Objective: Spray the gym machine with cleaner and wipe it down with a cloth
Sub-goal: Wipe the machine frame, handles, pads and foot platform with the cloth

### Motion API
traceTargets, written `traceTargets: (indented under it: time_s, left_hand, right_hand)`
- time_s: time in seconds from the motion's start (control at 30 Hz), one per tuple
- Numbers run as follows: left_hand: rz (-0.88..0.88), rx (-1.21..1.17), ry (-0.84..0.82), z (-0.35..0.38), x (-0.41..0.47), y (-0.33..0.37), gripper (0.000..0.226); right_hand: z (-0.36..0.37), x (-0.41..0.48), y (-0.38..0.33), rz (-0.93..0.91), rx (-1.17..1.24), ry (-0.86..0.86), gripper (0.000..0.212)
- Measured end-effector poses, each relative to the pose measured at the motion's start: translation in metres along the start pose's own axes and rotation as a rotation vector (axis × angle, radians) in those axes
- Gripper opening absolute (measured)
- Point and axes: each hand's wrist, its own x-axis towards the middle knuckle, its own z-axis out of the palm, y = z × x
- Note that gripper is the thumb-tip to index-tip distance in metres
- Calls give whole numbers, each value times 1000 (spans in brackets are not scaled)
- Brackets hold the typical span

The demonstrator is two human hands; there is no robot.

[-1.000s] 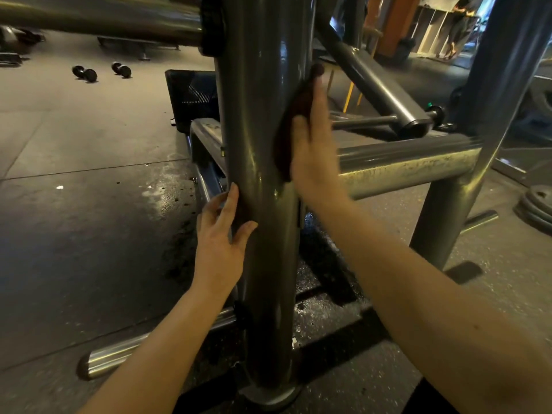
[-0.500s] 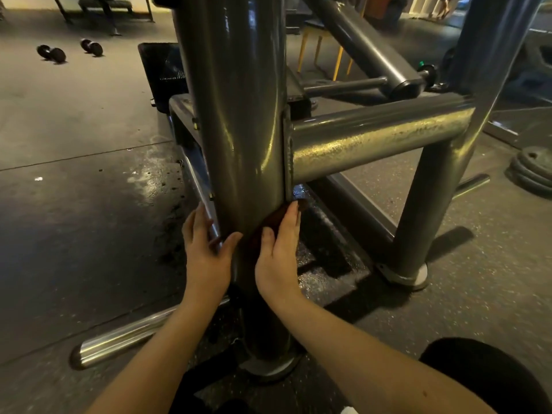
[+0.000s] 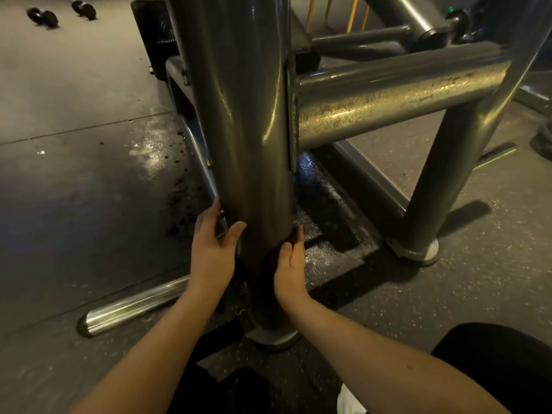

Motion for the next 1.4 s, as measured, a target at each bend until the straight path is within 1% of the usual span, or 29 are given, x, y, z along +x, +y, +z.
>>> traceTargets:
  time_s: [0.03,0.07,0.17,0.23,0.3,0.37,0.43,0.57,0.63,0.67,0.7,0.73,0.83,0.9,0.97,1.0,1.07,1.2,1.23,1.3,1.37,1.4]
  left_hand:
    - [-9,4,1,1,-1,-2,62]
    - [-14,5,1,2,-1,-4,62]
    - [-22,-9,-1,3,0,-13,64]
    - [-43,-21,-15,2,-1,-22,66]
    - [-73,14,-37,1,-4,-30,69]
    - [-94,74,-73,1,-8,-37,75]
    - [-109,137,-110,2,-14,-44,79]
    - [-163,207,-140,10,-27,-51,83]
    - [-170,218,-133,14,-30,-54,85]
    - [-167,228,-123,15,-31,-55,86]
    - [-162,236,-110,17,-31,-56,86]
    - [-158,242,-96,17,-30,-57,86]
    - [-140,244,-67,18,-28,-61,84]
    - [-134,232,-61,17,-28,-63,81]
    - [-130,234,-58,17,-26,-67,79]
    - [-134,245,-56,18,-26,-67,79]
    - [-134,260,-41,19,-24,-68,80]
    - [-141,252,-30,20,-23,-69,76]
    - [-140,255,-35,19,-23,-69,75]
    - [-138,270,-43,18,-22,-69,74]
    - [-143,288,-54,18,-22,-68,73]
    - [-140,293,-55,18,-21,-68,73]
  right_hand:
    - [1,2,-8,38,44,5,63]
    - [2,4,-21,38,73,21,67]
    - [10,1,-77,-127,77,66,70]
    - [13,-1,-97,-222,99,45,70]
    - [11,-1,-88,-329,63,35,71]
    - [9,-2,-54,-391,1,47,70]
    - [10,-8,-3,-315,-36,46,68]
    - [1,-29,88,-16,-84,-58,64]
    - [-6,-29,99,125,-46,-115,63]
    - [-8,-26,94,166,-13,-121,63]
    - [-8,-23,86,166,15,-108,62]
    - [-8,-21,73,117,28,-83,61]
    - [-2,-11,28,-147,35,-36,64]
    - [1,-5,13,-275,31,7,63]
    - [5,-1,24,-330,7,45,63]
    - [8,-4,35,-318,-10,61,64]
    - [16,-14,69,-208,-28,83,63]
    - [24,-35,137,91,-86,68,68]
    - [23,-36,155,158,-74,34,70]
    - [13,-32,191,327,-6,-52,67]
    - [2,-19,225,564,12,-118,61]
    - [0,-13,244,650,44,-121,58]
